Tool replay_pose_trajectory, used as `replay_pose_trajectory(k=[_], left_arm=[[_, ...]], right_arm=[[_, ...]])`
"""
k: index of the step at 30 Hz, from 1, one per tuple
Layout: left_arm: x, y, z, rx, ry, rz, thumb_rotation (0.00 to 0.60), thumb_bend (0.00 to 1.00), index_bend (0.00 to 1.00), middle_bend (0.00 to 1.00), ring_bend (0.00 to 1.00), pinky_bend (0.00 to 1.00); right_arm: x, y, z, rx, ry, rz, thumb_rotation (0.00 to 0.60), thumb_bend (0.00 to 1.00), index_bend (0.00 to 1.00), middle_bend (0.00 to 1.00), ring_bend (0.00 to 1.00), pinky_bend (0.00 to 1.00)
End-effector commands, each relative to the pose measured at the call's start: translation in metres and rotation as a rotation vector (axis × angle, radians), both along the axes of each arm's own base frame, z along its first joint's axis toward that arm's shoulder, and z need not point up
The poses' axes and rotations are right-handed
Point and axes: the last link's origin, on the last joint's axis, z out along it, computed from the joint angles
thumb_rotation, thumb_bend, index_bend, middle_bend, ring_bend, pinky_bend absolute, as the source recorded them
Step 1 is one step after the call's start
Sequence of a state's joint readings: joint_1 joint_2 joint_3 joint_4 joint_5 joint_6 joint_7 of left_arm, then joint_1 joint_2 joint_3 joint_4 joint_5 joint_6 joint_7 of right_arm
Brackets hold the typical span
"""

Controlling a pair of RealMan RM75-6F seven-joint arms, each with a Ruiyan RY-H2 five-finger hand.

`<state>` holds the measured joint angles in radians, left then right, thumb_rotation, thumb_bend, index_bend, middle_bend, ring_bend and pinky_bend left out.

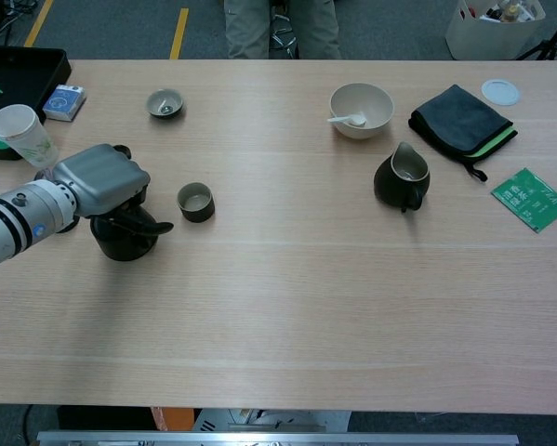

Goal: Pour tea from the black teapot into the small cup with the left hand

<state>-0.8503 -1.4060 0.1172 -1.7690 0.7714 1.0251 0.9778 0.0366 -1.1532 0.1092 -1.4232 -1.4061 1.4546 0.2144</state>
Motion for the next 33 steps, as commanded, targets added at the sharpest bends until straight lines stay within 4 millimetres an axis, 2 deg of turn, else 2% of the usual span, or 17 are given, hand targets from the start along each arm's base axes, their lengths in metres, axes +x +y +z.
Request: replay_pose_trajectory(k=[1,5,12,25,33], left_arm=[[0.001,-0.001,0.0,-0.004,0.007,0.001,0.0,0.16,0.81,0.96,0.8,0.14],[0.002,0.001,0.002,0.002,0.013,0.002,0.0,0.16,0.85,1.0,0.86,0.14],[0.005,0.005,0.011,0.033,0.0,-0.004,0.0,0.16,0.9,1.0,0.95,0.14],[0.003,0.016,0.035,0.111,-0.139,0.061,0.0,0.15,0.9,1.0,0.96,0.14],[-0.001,0.024,0.043,0.167,-0.19,0.103,0.013,0.15,0.92,1.0,0.97,0.14]], right_arm=[[0.0,0.0,0.001,-0.003,0.0,0.0,0.6,0.01,0.18,0.2,0.13,0.14],[0.0,0.001,0.002,-0.011,-0.001,-0.001,0.6,0.01,0.18,0.2,0.13,0.14],[0.0,0.002,0.003,-0.019,-0.005,0.002,0.6,0.01,0.18,0.2,0.13,0.14],[0.002,-0.002,0.0,-0.009,-0.007,0.012,0.6,0.01,0.18,0.2,0.13,0.14],[0.004,-0.003,-0.001,-0.005,-0.007,0.017,0.6,0.01,0.18,0.2,0.13,0.14]])
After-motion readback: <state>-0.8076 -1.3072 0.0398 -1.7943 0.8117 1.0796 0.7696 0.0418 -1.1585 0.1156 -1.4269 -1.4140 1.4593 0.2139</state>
